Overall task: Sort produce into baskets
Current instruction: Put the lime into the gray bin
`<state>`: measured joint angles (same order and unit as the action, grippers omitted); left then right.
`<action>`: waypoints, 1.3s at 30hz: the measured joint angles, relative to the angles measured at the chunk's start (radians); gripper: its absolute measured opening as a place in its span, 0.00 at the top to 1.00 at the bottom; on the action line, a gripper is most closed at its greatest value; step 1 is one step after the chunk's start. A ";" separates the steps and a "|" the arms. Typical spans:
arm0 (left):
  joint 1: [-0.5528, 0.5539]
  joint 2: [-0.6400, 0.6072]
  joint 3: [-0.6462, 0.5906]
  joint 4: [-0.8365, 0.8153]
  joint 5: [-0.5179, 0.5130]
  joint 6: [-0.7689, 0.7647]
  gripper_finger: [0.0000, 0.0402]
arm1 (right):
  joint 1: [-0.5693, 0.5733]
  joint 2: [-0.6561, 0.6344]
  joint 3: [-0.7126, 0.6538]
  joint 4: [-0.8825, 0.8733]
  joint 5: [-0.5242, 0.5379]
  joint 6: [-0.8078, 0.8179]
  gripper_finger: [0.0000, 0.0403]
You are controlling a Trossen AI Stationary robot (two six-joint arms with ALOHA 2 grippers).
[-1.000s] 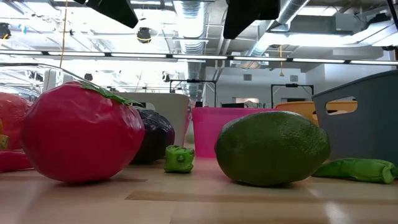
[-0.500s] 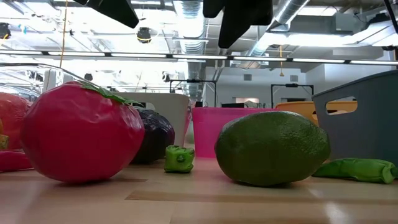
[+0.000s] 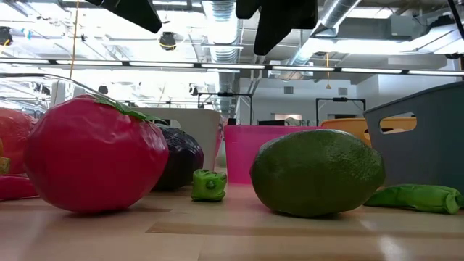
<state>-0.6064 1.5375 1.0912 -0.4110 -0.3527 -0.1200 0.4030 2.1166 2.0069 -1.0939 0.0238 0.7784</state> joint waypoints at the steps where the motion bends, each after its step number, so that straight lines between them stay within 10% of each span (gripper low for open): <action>1: 0.000 0.000 0.000 0.000 0.000 0.000 0.30 | 0.001 0.000 0.000 0.000 0.000 0.000 0.39; 25: 0.000 0.000 0.000 0.000 0.001 0.000 0.30 | 0.014 0.000 0.000 -0.116 -0.025 0.110 0.39; 39: 0.000 0.000 0.000 0.003 0.000 0.000 0.30 | 0.055 0.066 -0.001 -0.094 -0.022 0.090 0.02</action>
<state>-0.6061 1.5375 1.0908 -0.4079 -0.3527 -0.1196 0.4577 2.1822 2.0064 -1.1882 0.0017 0.8682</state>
